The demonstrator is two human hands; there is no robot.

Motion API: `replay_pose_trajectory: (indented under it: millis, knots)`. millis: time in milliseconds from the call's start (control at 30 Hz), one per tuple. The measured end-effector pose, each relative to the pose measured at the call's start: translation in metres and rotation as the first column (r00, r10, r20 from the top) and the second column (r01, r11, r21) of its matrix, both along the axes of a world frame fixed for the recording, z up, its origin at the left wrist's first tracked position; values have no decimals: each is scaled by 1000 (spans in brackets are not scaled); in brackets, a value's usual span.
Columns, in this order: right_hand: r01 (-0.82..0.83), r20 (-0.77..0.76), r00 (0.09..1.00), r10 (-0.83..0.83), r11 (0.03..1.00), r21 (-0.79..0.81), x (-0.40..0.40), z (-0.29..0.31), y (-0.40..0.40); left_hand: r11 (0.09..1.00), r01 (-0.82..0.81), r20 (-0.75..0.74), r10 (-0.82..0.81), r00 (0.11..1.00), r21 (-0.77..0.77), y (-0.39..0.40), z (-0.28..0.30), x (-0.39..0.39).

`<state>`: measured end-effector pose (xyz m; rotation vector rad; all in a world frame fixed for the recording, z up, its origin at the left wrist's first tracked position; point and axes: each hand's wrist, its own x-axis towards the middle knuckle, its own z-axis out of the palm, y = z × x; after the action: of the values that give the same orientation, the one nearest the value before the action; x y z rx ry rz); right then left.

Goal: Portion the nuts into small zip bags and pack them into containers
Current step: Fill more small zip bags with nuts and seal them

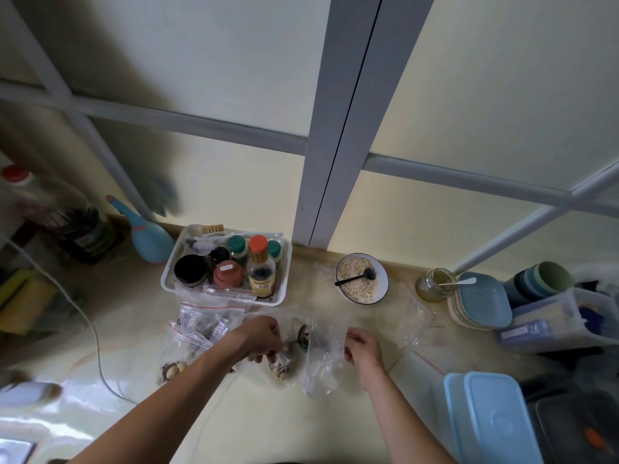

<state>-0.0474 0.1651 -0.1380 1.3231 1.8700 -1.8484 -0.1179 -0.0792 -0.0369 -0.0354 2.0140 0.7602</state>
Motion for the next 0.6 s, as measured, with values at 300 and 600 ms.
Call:
replay_pose_trajectory:
  millis: [300,600]
  knots:
    - [-195,-193,967,169,973,-126,6,13,0,987,43,47,-36,998,-152,-3,18,7]
    - [-258,-190,952,239,963,-82,2,19,2,999,-41,28,42,999,-33,-23,4,11]
